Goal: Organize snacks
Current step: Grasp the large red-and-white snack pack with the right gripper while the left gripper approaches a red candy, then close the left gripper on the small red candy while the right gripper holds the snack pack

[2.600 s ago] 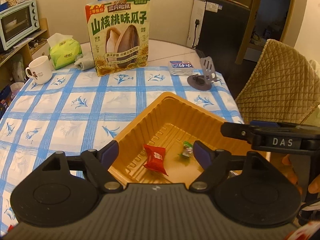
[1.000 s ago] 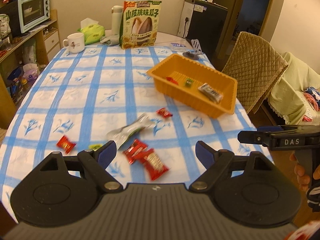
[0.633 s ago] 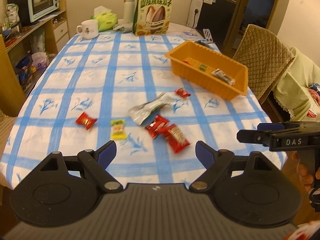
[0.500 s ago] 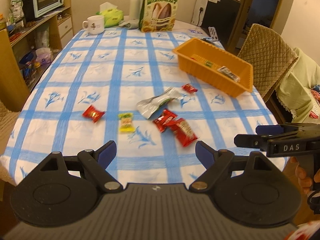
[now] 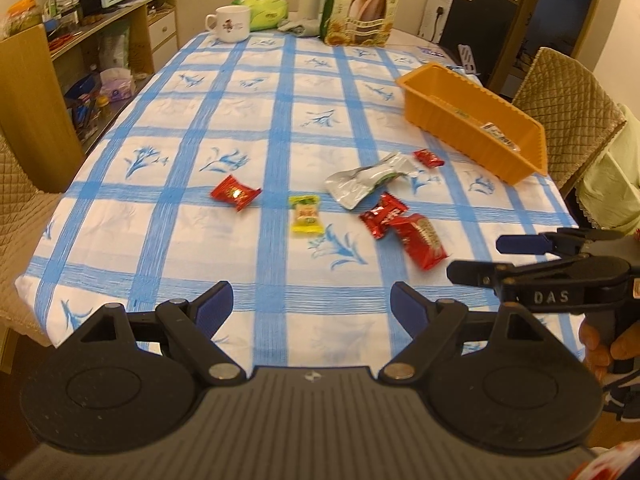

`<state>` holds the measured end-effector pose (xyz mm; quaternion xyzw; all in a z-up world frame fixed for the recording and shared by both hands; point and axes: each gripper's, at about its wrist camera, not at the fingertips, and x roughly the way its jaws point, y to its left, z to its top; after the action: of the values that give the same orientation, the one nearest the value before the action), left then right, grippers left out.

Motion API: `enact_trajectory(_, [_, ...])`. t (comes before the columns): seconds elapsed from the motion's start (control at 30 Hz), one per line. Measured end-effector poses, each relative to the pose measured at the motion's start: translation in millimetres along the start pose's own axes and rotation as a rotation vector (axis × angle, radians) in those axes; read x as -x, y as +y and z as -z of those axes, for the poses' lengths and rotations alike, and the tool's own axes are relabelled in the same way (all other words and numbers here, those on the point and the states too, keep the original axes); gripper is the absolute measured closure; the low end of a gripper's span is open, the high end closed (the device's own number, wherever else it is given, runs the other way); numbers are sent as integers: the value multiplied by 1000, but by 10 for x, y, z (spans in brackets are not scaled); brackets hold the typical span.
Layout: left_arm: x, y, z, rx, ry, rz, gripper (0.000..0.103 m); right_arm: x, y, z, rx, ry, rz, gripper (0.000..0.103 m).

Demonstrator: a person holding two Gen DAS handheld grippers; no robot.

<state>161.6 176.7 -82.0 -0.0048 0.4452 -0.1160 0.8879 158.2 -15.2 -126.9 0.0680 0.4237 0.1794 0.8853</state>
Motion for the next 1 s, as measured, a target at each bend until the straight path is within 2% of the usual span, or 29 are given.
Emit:
enact_trajectory(0.53, [-143,224,2,43,15,-51,19,-516,8,-193,66,17,19,44])
enact_trajectory(0.83, [-220,257,-38,43,17,-56,21,-654,-6,-189,83,43,24,58])
enact_trajectory(1.0, [-298,251,-83,41,19,-53,23,-643,-64,-195,75,41,20,77])
